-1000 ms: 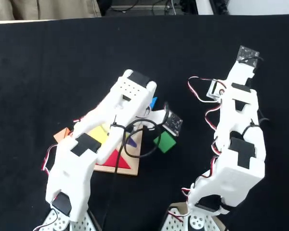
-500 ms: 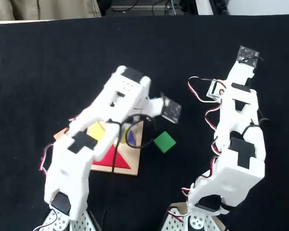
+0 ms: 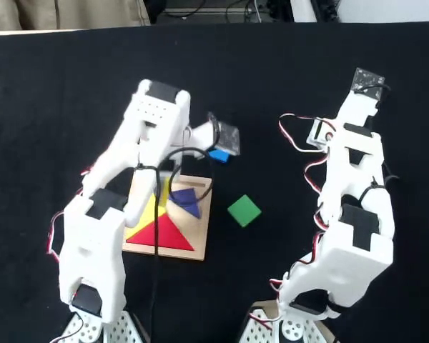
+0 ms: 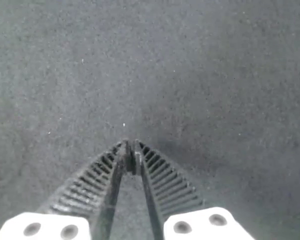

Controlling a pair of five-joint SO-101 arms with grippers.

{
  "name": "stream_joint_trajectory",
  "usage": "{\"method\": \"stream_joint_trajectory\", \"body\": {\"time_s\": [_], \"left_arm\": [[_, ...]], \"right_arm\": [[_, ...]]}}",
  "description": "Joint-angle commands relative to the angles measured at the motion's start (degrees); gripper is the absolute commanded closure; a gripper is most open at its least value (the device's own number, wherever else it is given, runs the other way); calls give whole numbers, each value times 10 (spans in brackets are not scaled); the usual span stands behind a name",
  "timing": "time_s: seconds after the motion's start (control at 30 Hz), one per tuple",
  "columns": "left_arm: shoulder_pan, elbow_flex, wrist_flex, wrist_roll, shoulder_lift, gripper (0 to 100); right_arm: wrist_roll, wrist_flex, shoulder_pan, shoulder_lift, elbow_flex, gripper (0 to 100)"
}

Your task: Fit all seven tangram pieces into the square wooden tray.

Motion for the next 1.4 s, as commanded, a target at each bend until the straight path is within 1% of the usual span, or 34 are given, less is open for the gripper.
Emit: {"method": "stream_joint_trajectory", "body": {"time_s": [0.0, 0.07, 0.13, 0.23, 0.4, 0.5, 0.6, 0.7, 0.8, 0.87, 0.9, 1.0, 1.03, 1.23, 1.37], "left_arm": [[7, 22, 6, -4, -8, 817], [7, 28, -3, -3, -5, 823], [6, 44, -45, 0, 3, 823], [-2, 55, -98, 25, 20, 822], [15, 49, -68, 31, 31, 826], [10, 40, -69, 31, 37, 827], [5, 45, -105, 42, 36, 827], [7, 39, -134, 87, 36, 827], [17, 39, -156, 112, 36, 827], [26, 40, -146, 120, 29, 827], [31, 35, -126, 119, 26, 827], [41, -22, -18, 105, -6, 827], [41, -35, 1, 105, -18, 827], [36, -29, 5, 142, -39, 827], [51, 65, 5, 108, -37, 827]], "right_arm": [[-2, -11, -15, -3, -35, 985], [-2, -11, -15, -3, -35, 985], [-2, -11, -15, -3, -35, 985], [-2, -11, -15, -3, -35, 985], [-2, -11, -15, -3, -35, 985], [-2, -11, -15, -3, -35, 985], [-2, -11, -15, -3, -35, 985], [-2, -11, -15, -3, -35, 985], [-2, -11, -16, -3, -35, 985], [-2, -11, -16, -3, -35, 985], [-2, -11, -16, -3, -35, 985], [-2, -11, -16, -2, -35, 985], [-2, -11, -16, -2, -35, 985], [-2, -9, -16, -2, -35, 985], [-2, -7, -16, -2, -34, 985]]}}
